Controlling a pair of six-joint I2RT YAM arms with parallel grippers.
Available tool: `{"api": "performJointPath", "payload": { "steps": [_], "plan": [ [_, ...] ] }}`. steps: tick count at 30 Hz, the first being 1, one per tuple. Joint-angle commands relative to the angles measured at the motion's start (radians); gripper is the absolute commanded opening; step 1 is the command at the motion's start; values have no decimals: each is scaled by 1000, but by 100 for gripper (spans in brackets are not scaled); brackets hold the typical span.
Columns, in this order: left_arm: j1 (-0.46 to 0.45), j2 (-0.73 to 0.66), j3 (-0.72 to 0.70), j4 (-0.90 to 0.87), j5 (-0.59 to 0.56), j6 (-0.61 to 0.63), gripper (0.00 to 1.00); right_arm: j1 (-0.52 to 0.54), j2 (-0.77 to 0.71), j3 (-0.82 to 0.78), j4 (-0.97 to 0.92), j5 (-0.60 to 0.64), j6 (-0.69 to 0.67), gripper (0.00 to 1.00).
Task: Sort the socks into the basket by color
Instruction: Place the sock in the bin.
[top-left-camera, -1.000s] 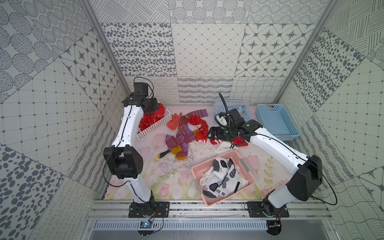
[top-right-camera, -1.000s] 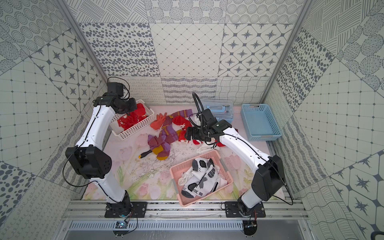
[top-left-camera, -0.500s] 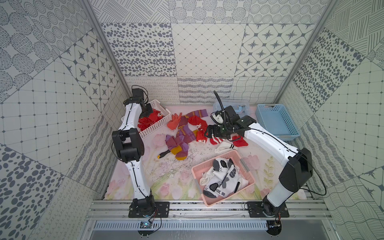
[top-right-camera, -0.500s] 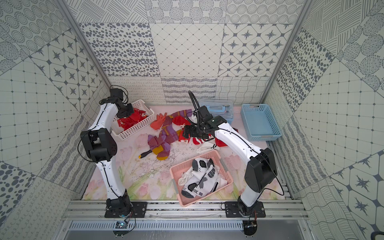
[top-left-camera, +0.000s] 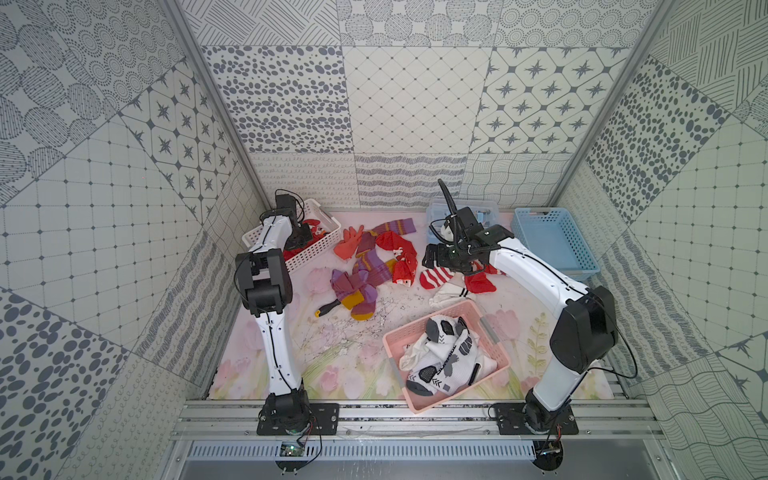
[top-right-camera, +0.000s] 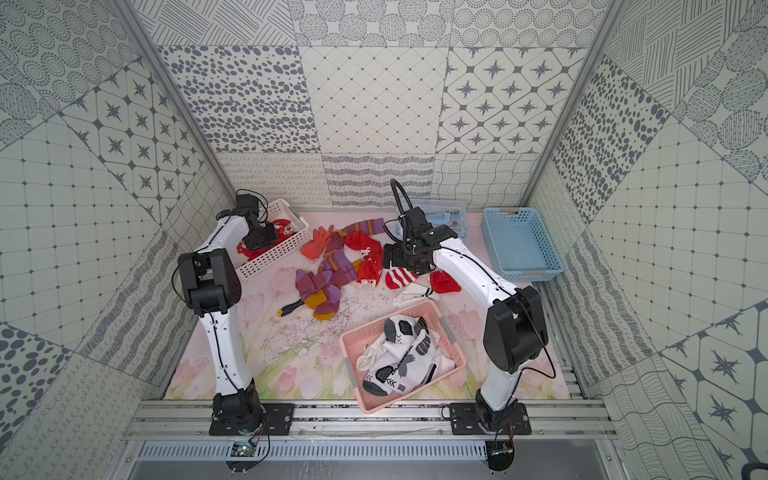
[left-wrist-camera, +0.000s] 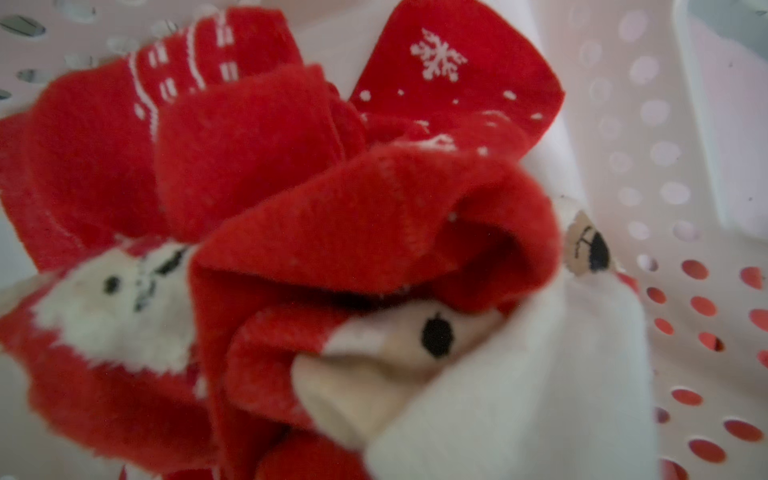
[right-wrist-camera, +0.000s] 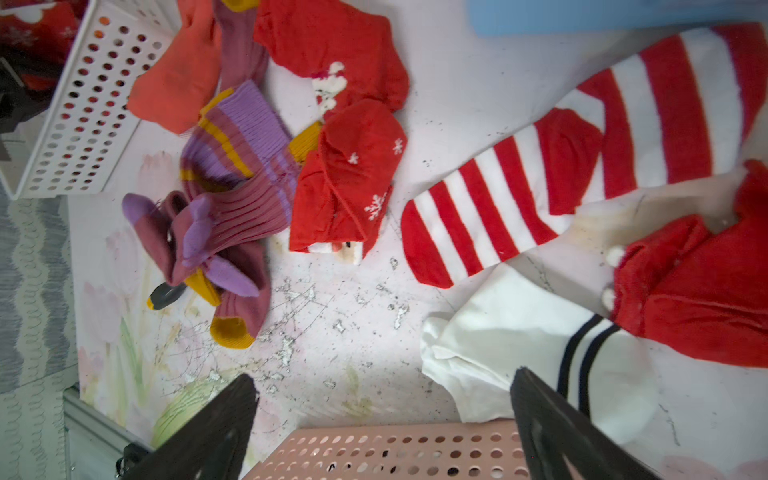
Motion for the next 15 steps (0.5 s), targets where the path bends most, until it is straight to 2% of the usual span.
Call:
{"api": "performJointPath", "payload": {
  "steps": [1, 7, 10, 15],
  "plan": [
    [-8, -17, -26, 28, 33, 6, 6, -33, 19, -11, 9, 77, 31, 98],
    [-8, -103, -97, 59, 48, -4, 42, -117, 57, -34, 43, 142, 82, 98],
    [-8, -161, -139, 74, 59, -14, 51, -159, 70, -62, 69, 165, 118, 98],
    [-12, -262, -211, 88, 80, -26, 58, -211, 91, -109, 98, 205, 146, 98]
  ]
}}
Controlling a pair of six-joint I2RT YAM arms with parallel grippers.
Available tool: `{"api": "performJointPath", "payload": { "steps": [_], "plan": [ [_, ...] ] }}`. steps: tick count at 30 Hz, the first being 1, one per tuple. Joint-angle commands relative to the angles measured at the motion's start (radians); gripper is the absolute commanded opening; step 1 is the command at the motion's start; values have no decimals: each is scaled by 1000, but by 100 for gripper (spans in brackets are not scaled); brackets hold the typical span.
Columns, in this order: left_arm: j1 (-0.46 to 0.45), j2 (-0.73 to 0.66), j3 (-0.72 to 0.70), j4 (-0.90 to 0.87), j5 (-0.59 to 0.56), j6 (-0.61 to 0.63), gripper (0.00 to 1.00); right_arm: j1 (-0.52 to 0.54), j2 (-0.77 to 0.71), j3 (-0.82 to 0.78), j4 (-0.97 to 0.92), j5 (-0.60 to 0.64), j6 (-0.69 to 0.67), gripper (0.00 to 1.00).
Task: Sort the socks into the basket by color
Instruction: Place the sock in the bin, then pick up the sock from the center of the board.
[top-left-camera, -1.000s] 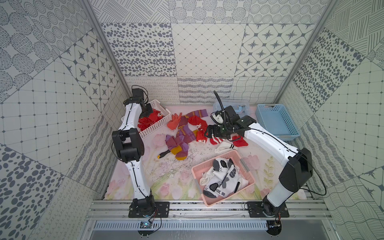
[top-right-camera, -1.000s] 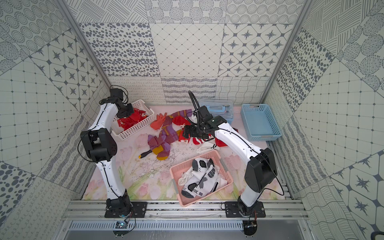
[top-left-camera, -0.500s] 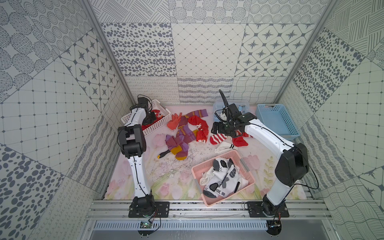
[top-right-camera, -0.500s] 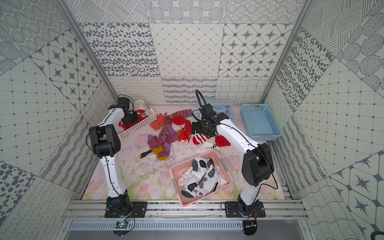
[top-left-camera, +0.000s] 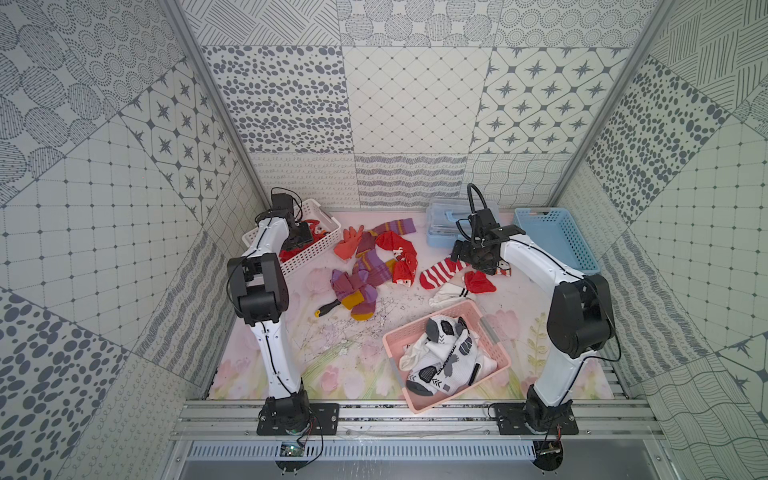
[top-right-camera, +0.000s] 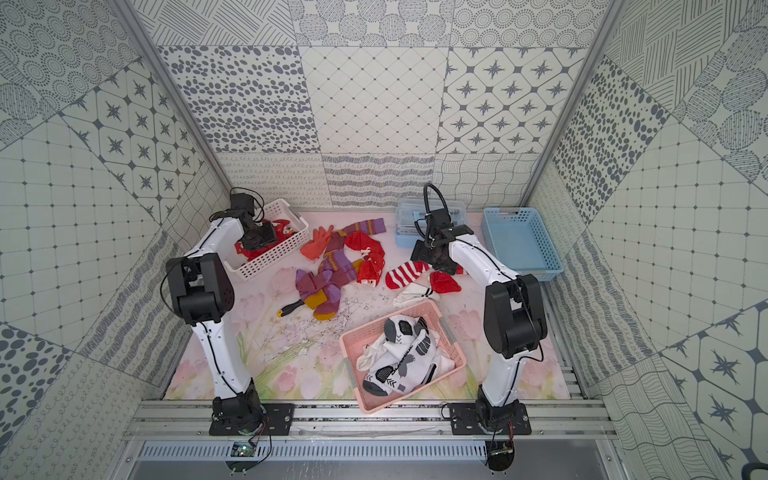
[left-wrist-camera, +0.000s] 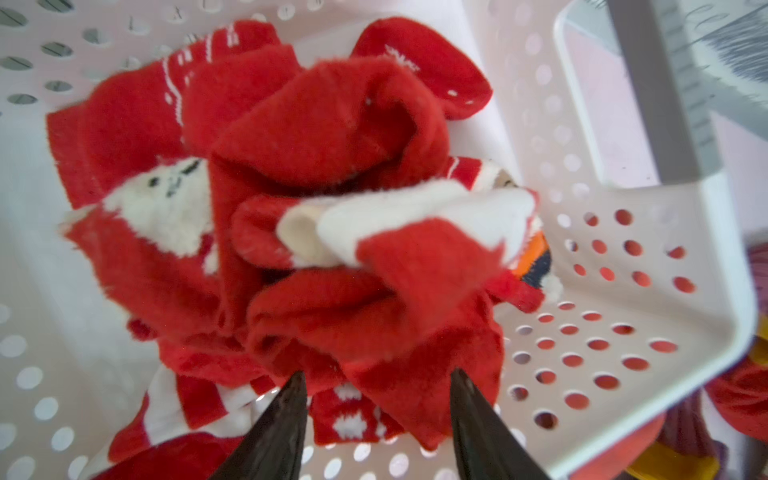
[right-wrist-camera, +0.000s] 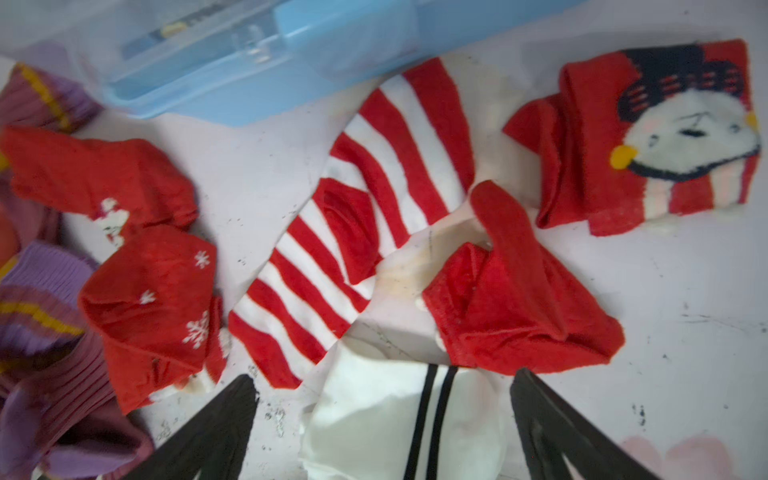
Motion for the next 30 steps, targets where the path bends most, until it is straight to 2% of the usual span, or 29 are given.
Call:
{"api": "performJointPath", "payload": {
  "steps": [1, 13, 17, 23, 30],
  "plan": [
    [-10, -105, -63, 36, 42, -19, 59, -27, 20, -41, 50, 45, 46, 98],
    [-22, -328, -195, 71, 101, -50, 65, -80, 131, -102, 143, 13, 82, 97],
    [-43, -377, -212, 63, 109, -54, 65, -81, 161, -131, 180, 9, 99, 92],
    [-100, -449, -244, 63, 132, -57, 65, -81, 156, -181, 235, -8, 118, 71],
    [-156, -511, -295, 75, 163, -80, 65, -76, 114, -253, 295, -49, 132, 29]
  ]
}}
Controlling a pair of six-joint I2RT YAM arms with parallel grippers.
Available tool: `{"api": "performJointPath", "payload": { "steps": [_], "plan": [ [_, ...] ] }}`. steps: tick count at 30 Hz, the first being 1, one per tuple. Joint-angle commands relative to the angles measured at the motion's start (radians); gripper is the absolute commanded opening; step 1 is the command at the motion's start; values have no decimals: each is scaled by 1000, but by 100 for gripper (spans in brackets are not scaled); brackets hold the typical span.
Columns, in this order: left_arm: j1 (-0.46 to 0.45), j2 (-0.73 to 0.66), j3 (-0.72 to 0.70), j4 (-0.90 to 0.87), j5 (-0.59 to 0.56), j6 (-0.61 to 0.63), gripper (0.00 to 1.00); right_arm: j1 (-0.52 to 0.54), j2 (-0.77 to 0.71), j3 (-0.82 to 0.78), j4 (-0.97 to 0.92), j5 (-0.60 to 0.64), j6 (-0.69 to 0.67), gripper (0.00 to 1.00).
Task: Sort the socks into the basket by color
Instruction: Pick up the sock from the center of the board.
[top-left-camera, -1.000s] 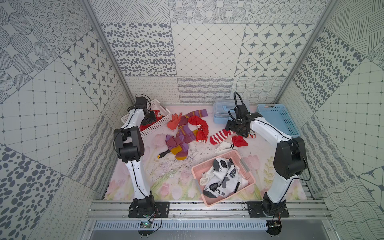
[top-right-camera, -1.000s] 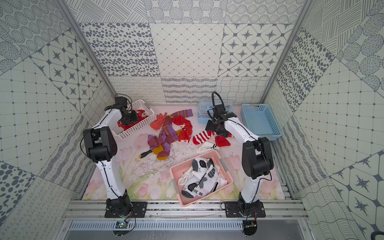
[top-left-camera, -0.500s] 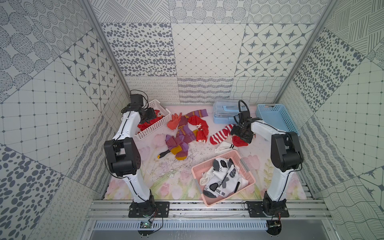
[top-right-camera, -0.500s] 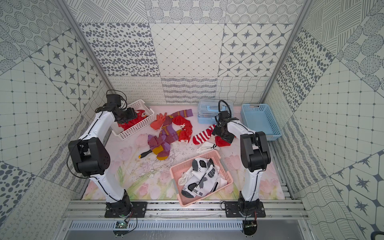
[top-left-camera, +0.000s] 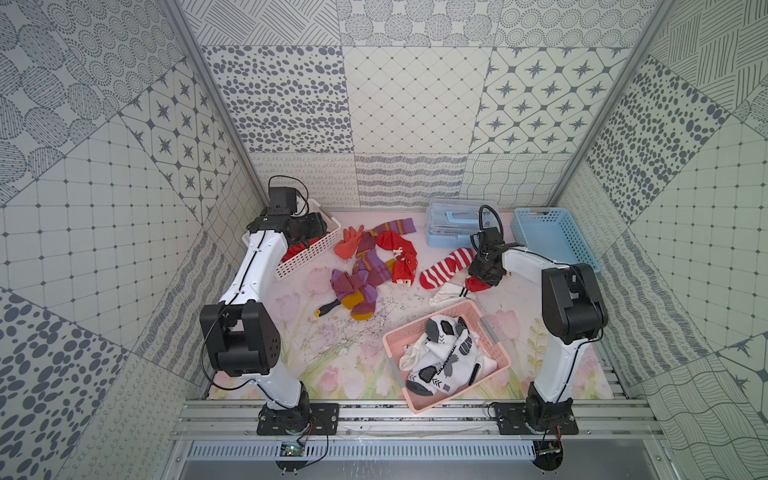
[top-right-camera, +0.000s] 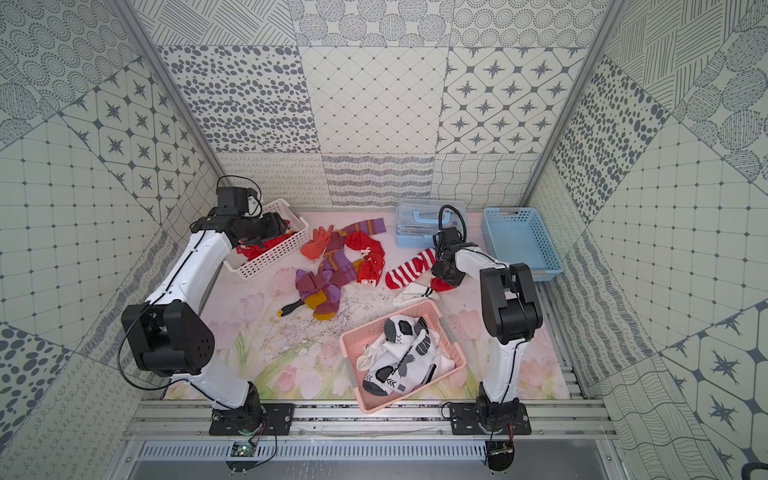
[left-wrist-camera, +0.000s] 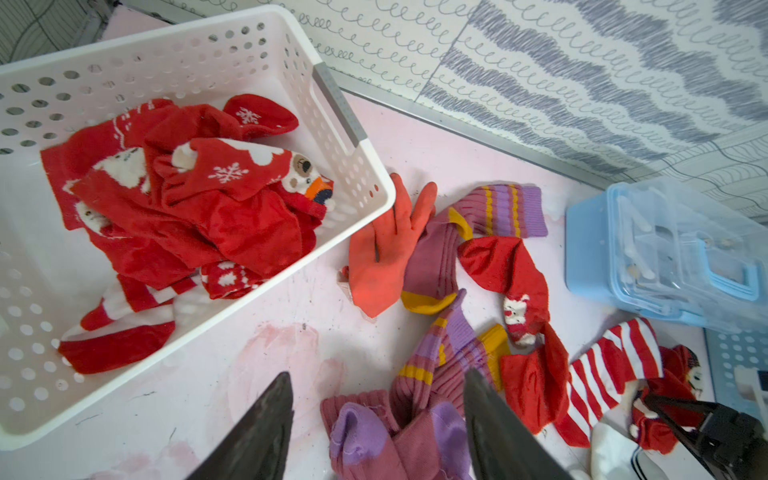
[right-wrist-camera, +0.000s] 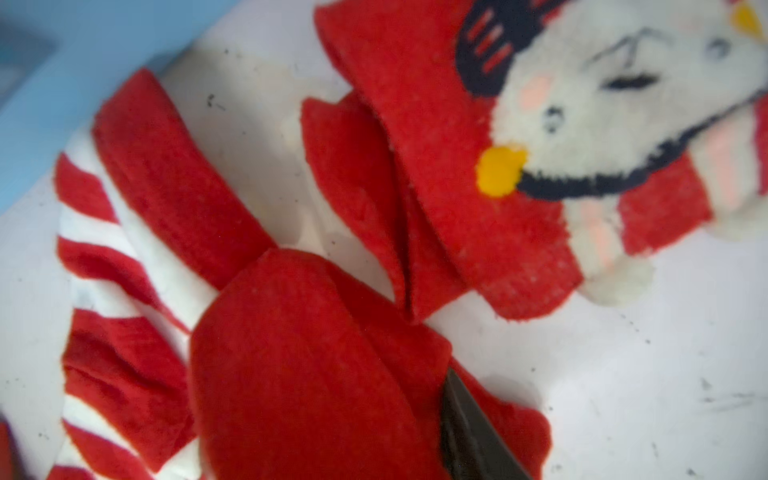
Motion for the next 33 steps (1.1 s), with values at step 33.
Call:
{"api": "performJointPath", "payload": {
  "steps": [33],
  "plan": [
    [-532, -99, -256, 361, 144, -76, 67, 202, -396, -4, 1, -217, 28, 0]
  ]
}}
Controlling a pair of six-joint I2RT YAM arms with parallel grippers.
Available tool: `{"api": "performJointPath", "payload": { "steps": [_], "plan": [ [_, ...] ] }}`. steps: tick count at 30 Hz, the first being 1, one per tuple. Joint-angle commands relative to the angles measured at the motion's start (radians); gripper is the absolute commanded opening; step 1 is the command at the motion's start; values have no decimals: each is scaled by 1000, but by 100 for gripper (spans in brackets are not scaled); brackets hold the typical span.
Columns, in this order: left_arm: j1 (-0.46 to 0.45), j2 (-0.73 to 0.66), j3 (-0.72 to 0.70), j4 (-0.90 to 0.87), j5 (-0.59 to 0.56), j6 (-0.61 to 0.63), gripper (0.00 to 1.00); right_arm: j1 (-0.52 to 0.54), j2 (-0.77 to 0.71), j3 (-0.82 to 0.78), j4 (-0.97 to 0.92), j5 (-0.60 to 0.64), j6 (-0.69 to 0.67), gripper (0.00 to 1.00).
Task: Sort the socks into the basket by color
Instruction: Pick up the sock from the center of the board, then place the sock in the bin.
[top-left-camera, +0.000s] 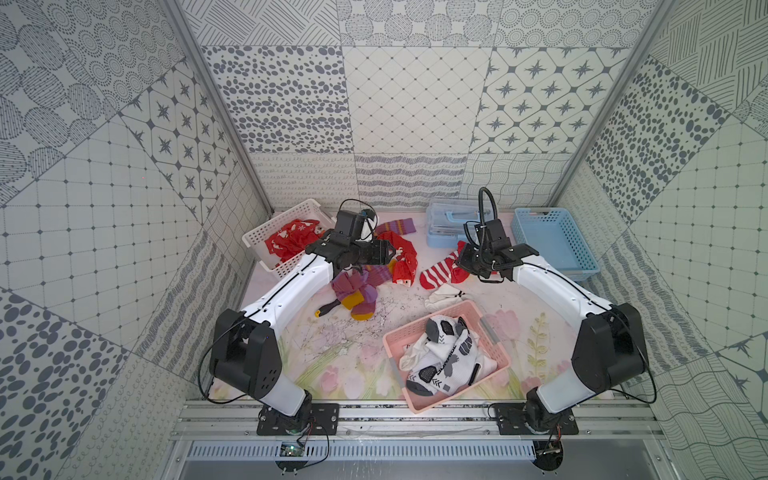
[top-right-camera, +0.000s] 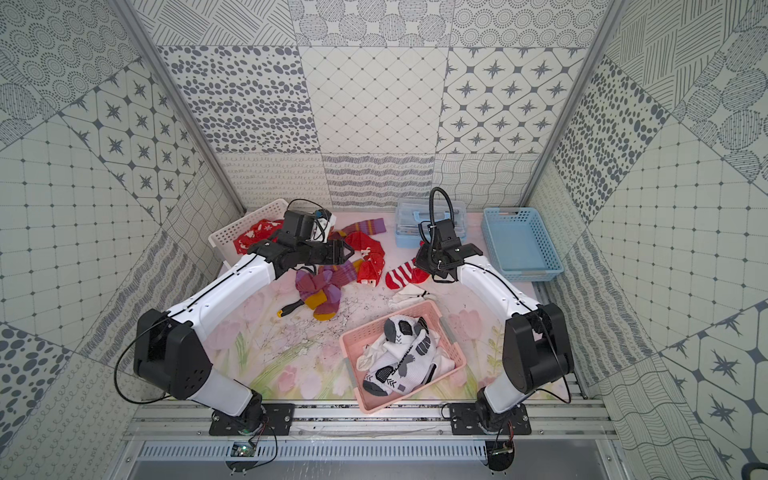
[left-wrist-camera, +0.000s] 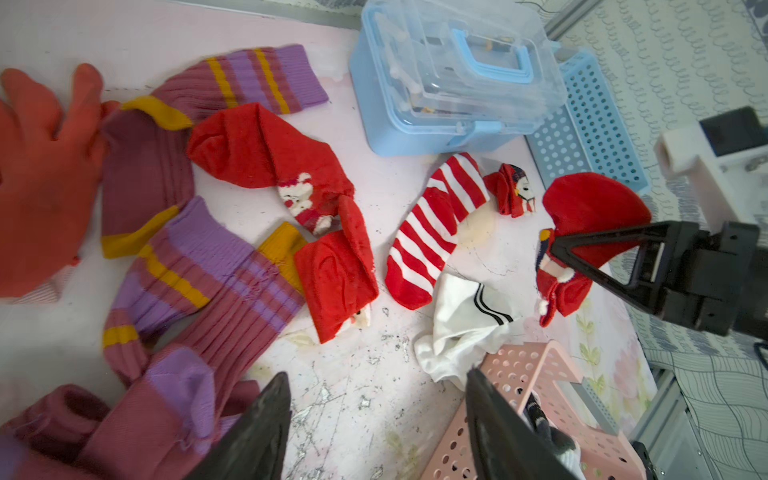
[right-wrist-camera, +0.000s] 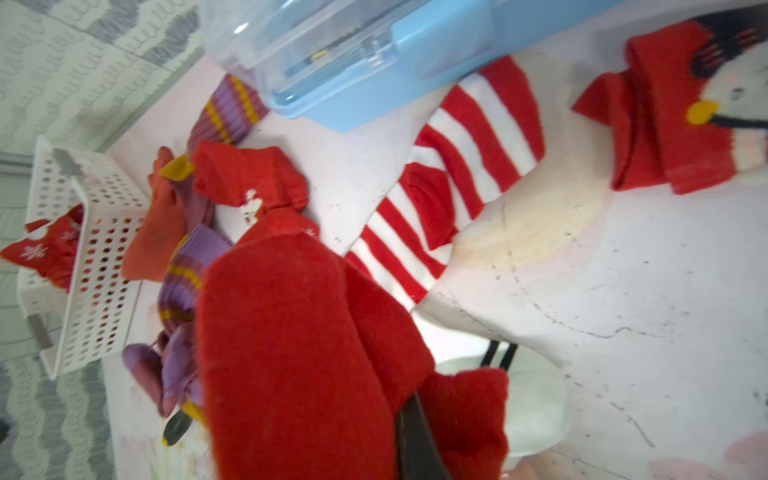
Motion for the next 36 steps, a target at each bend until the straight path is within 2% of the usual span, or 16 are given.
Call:
{"api": "performJointPath", "payload": {
  "steps": [1, 16, 20, 26, 31, 33, 36],
  "plan": [
    [-78, 2, -13, 152, 51, -21, 67, 34, -39, 26, 32, -80, 29, 0],
    [-263, 1, -53, 250, 101, -21, 68, 130, -106, 46, 64, -216, 65, 0],
    [-289, 9, -57, 231, 86, -16, 69, 138, -120, 43, 78, -236, 74, 0],
    [-321, 16, -51, 197, 3, -3, 66, 149, -126, 52, 83, -275, 66, 0],
    [-326, 10, -32, 191, -59, 10, 49, 153, -122, 54, 75, -302, 55, 0],
    [-327, 3, -27, 186, -85, 17, 31, 153, -123, 55, 72, -309, 49, 0],
    [-327, -6, -29, 184, -112, 23, 14, 153, -123, 60, 66, -313, 43, 0]
  ]
}}
